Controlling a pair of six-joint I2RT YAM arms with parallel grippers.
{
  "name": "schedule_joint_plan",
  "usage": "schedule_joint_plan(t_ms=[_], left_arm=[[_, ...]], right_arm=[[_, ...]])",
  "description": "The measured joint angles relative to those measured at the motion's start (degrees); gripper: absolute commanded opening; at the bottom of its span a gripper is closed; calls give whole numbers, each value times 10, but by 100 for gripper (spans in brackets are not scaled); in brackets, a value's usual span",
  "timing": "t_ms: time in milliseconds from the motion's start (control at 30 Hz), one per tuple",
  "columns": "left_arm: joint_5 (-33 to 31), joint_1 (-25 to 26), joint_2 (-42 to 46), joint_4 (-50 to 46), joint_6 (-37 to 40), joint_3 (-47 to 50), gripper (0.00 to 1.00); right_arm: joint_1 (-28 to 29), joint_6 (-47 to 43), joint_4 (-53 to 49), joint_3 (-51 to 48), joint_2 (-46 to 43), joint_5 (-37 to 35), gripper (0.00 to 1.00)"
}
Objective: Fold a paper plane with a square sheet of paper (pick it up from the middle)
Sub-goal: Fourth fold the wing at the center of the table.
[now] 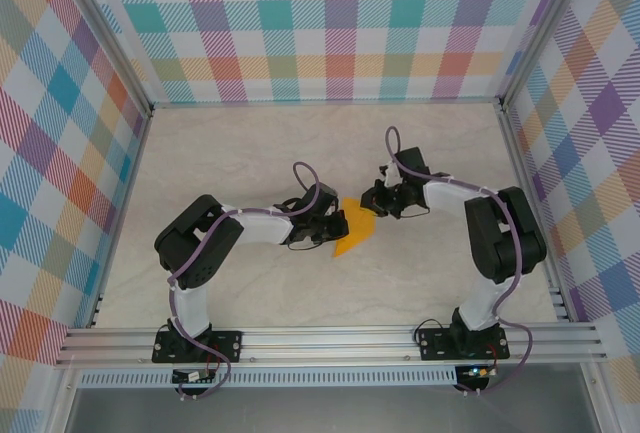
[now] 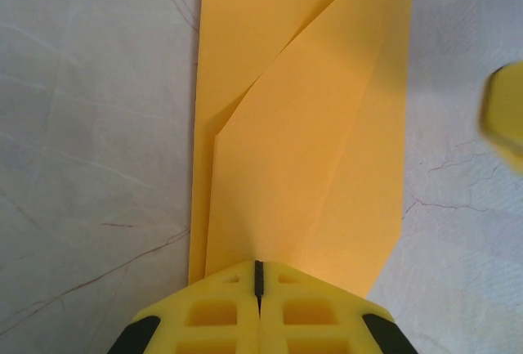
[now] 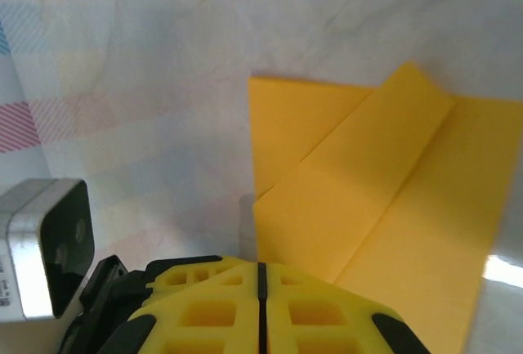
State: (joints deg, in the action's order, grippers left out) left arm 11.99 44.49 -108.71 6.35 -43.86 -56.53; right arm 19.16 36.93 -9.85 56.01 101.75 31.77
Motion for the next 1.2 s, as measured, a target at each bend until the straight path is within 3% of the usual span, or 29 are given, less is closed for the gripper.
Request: schedule_joint_plan(t_ms=[433,633,867,1200], left_arm=[[4,0,1,-1,0,-2,0],[20,-9,26,-49,17,-3,13],[49,-12,64,-62,27,-23,14],[83,-7,31,-43,14,-24,13]], right_arm=[[12,17,8,4,73,21,7],[15,16,-19,19,76,6,7],[15,14,-33,27,78,0,7],[15,14,-51,39,84,-2,7]])
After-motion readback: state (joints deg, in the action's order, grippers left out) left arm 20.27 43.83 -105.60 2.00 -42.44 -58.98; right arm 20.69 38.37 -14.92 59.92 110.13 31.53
